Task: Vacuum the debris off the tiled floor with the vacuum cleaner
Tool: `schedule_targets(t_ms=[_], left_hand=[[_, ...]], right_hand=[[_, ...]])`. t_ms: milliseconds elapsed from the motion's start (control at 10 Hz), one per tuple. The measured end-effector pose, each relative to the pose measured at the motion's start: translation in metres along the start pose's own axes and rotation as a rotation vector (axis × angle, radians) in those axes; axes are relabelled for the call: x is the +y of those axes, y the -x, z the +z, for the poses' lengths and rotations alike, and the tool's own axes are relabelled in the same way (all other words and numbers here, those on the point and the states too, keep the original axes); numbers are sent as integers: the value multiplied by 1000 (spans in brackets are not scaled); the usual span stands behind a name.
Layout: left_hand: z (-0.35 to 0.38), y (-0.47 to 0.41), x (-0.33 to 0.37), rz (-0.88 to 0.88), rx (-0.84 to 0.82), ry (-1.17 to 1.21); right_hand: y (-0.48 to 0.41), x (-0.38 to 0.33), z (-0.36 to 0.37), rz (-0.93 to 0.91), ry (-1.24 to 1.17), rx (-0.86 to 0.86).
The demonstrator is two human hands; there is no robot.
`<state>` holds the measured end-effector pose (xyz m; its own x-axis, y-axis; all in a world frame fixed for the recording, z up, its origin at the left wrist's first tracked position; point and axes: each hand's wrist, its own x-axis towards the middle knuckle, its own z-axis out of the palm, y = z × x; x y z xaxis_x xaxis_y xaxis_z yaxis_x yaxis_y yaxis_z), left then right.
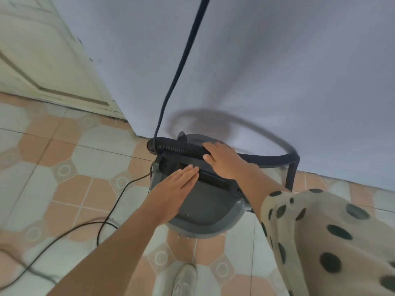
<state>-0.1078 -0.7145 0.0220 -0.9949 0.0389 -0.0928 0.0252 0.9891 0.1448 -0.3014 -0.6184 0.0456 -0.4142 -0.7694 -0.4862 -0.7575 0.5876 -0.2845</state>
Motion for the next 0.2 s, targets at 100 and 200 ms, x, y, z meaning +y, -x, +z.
schedule_targets(t_ms=[100,200], left_hand=[[3,5,-4,-22,10,50],[2,8,-12,-17,51,51]], right_hand=[[1,-2,5,56,65,-31],[6,-9,-1,62,110,20]])
